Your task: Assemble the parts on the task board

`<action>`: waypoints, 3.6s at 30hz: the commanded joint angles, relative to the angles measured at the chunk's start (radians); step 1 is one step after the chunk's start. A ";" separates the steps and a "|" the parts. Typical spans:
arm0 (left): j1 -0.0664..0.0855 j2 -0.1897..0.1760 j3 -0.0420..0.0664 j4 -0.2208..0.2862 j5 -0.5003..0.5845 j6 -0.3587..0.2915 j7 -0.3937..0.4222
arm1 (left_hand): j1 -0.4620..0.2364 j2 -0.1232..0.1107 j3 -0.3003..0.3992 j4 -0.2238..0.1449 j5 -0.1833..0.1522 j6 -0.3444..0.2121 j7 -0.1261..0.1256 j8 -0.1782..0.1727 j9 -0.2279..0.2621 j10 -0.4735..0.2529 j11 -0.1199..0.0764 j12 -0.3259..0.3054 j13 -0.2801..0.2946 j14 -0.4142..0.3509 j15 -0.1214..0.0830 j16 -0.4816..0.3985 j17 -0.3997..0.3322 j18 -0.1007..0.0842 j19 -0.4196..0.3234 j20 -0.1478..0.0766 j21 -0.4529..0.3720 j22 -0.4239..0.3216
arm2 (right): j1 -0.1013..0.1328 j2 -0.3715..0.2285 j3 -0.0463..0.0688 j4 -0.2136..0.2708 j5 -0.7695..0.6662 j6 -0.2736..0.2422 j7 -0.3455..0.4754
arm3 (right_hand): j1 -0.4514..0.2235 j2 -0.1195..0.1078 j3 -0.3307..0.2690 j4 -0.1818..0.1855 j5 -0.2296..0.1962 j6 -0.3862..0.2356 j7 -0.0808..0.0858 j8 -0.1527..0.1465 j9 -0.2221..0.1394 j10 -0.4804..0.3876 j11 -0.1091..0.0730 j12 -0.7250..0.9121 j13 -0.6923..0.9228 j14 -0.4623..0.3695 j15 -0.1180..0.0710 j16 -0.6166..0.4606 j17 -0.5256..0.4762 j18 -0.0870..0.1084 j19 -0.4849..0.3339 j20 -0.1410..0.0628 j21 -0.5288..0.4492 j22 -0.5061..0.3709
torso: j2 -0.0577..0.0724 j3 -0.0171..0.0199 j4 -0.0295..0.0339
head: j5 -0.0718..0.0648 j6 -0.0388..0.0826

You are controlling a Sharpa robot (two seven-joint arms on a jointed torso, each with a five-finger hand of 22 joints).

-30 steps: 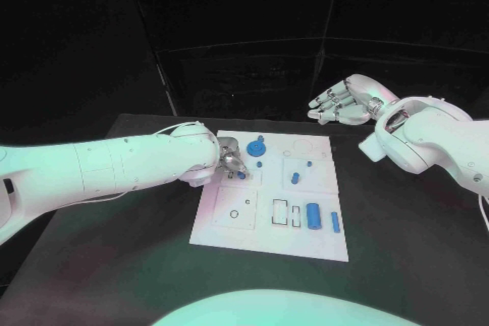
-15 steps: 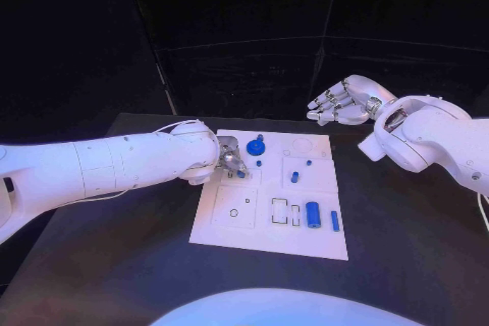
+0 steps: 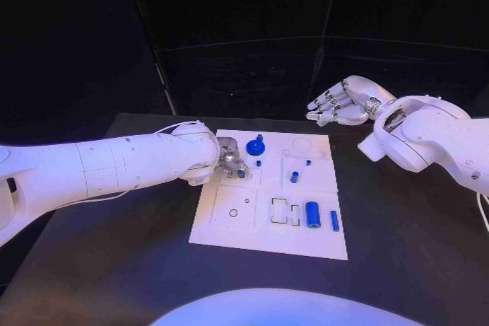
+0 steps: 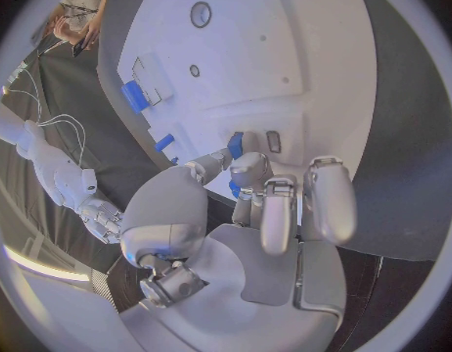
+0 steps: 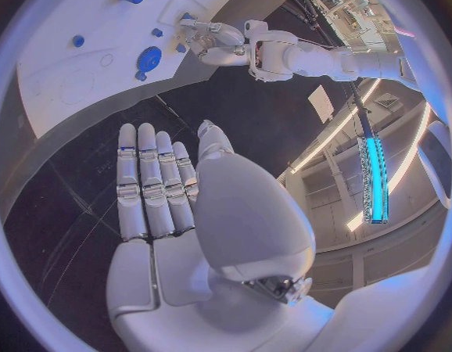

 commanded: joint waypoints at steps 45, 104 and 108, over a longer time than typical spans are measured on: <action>0.030 -0.039 0.109 0.043 -0.004 0.033 -0.009 | 0.042 -0.026 -0.446 0.121 -0.045 -0.005 0.010 -0.029 0.017 -0.024 0.004 -0.012 -0.028 0.106 -0.008 0.003 0.263 -0.011 -0.008 -0.009 -0.018 -0.012 | 0.001 0.000 0.000 -0.003 -0.003 0.000 0.016 | -0.020 0.010 -0.037 0.002 -0.110 -0.009 0.008 0.006 0.001 -0.020 0.007 0.031 0.001 -0.021 0.005 0.020 -0.010 0.004 0.011 0.009 -0.035 -0.016 | 0.000 -0.0002 0.0012 | -0.012 0.013; 0.051 0.193 0.091 -0.463 -0.047 0.323 -0.003 | 0.174 0.022 -0.594 0.129 -0.048 -0.037 0.049 -0.137 -0.081 -0.083 0.038 -0.055 -0.087 0.106 0.021 0.003 0.263 -0.003 -0.026 0.020 -0.053 -0.043 | 0.000 0.021 0.000 -0.015 -0.003 0.006 0.017 | 0.005 0.016 -0.039 -0.015 -0.094 -0.009 0.007 0.008 0.002 -0.025 0.005 0.040 0.001 -0.024 0.003 0.028 -0.013 0.004 0.018 0.008 -0.044 -0.020 | 0.002 -0.0009 -0.0019 | 0.003 0.016; 0.047 0.196 0.091 -0.466 -0.047 0.325 -0.002 | 0.181 0.025 -0.597 0.127 -0.047 -0.036 0.049 -0.138 -0.083 -0.083 0.038 -0.054 -0.087 0.106 0.021 0.003 0.263 -0.003 -0.027 0.020 -0.054 -0.043 | 0.000 0.022 0.000 -0.016 -0.003 0.006 0.018 | 0.005 0.016 -0.039 -0.015 -0.094 -0.009 0.007 0.008 0.002 -0.025 0.005 0.040 0.001 -0.024 0.003 0.028 -0.013 0.004 0.018 0.008 -0.044 -0.020 | 0.001 -0.0003 -0.0021 | 0.003 0.017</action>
